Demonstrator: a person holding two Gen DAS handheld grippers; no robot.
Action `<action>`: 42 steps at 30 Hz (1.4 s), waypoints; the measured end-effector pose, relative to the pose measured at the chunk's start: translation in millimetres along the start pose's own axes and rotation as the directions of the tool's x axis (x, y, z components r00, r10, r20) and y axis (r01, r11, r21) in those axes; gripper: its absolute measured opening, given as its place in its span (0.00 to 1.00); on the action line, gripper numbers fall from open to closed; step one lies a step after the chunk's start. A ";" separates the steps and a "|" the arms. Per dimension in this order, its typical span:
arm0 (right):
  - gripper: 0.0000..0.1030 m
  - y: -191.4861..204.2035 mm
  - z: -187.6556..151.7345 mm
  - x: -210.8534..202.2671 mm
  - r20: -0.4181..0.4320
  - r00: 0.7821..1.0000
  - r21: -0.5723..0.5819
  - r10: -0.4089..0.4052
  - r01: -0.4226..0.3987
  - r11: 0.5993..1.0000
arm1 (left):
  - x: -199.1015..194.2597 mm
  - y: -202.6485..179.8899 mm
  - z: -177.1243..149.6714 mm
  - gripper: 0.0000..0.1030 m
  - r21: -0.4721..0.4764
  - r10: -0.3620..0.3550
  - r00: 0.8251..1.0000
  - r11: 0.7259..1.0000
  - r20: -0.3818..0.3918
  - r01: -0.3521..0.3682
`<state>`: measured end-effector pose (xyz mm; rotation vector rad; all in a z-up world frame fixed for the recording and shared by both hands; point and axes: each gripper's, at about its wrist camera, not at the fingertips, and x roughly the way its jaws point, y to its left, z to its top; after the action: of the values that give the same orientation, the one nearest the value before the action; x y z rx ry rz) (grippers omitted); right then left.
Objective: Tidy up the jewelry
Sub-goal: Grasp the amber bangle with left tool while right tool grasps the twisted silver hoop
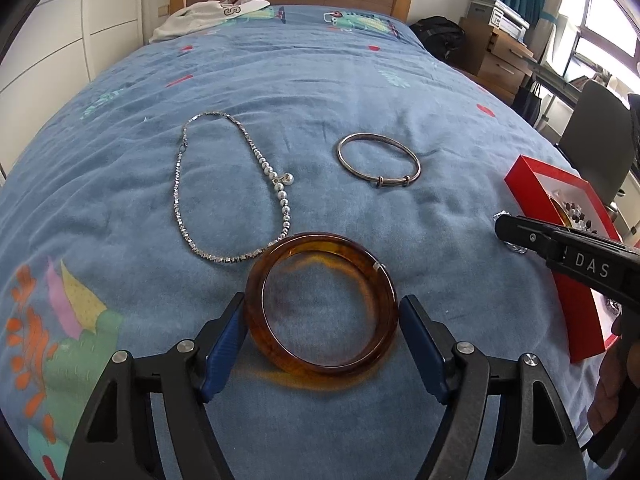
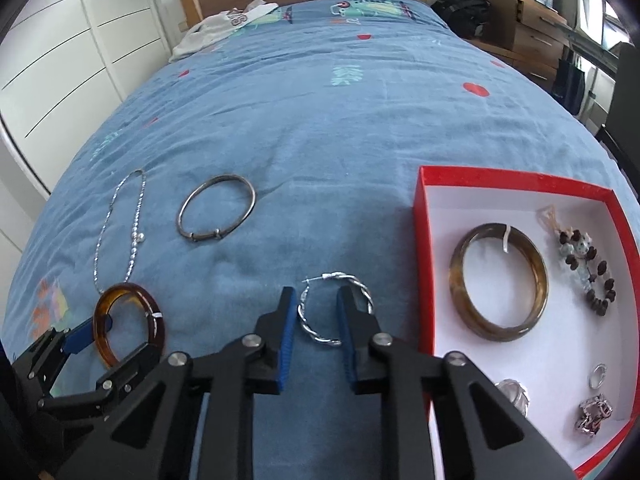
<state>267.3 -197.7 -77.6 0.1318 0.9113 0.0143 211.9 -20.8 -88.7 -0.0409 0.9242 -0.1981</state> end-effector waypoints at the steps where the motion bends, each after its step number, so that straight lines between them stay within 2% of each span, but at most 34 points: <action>1: 0.19 -0.7 -0.1 -0.6 0.003 1.000 -0.001 0.003 -0.003 1.000 | -0.6 0.2 -0.1 0.72 0.001 0.000 1.000 1.000 -0.001 0.000; 10: 0.19 -2.9 1.3 -6.0 0.017 0.997 -0.002 0.073 -0.073 0.997 | -2.1 4.1 -1.9 0.72 -0.026 -0.004 1.000 1.000 0.008 0.004; 16: 0.19 2.7 -0.3 -4.0 -0.005 0.995 -0.033 0.095 -0.096 0.995 | -2.6 8.5 -6.0 0.72 -0.060 -0.026 0.999 0.998 0.029 0.028; 21: 0.19 7.6 -0.4 -7.5 0.002 0.998 -0.061 0.063 -0.062 0.996 | -2.2 11.7 -8.5 0.72 -0.075 -0.047 0.998 0.996 0.044 0.050; 26: 0.20 13.4 4.0 -7.6 0.001 1.000 -0.081 -0.017 0.017 0.997 | -1.9 15.6 -7.9 0.72 -0.092 -0.069 0.996 0.993 0.050 0.073; 33: 0.21 15.2 1.3 8.6 -0.054 0.998 -0.058 -0.023 0.020 0.998 | -3.1 18.7 -9.7 0.72 -0.104 -0.087 0.995 0.990 0.056 0.092; 38: 0.21 16.1 4.3 1.8 -0.017 0.998 -0.078 -0.066 0.065 0.995 | -2.3 19.1 -9.8 0.72 -0.108 -0.090 0.994 0.990 0.057 0.095; 39: 0.26 15.8 5.2 1.4 -0.015 0.997 -0.085 -0.079 0.078 0.993 | -2.1 19.4 -9.5 0.72 -0.108 -0.090 0.994 0.989 0.057 0.096; 40: 0.34 14.5 6.1 1.9 -0.016 0.995 -0.085 -0.095 0.093 0.992 | -1.9 19.7 -9.3 0.72 -0.109 -0.091 0.994 0.989 0.057 0.097; 42: 0.37 12.1 8.4 3.6 -0.019 0.995 -0.072 -0.096 0.094 0.993 | -1.9 20.0 -9.3 0.72 -0.110 -0.093 0.994 0.989 0.058 0.099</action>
<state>276.6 -186.4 -73.8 0.0219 0.9371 -0.0402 206.4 -0.4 -95.2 -0.1949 0.8806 -0.2331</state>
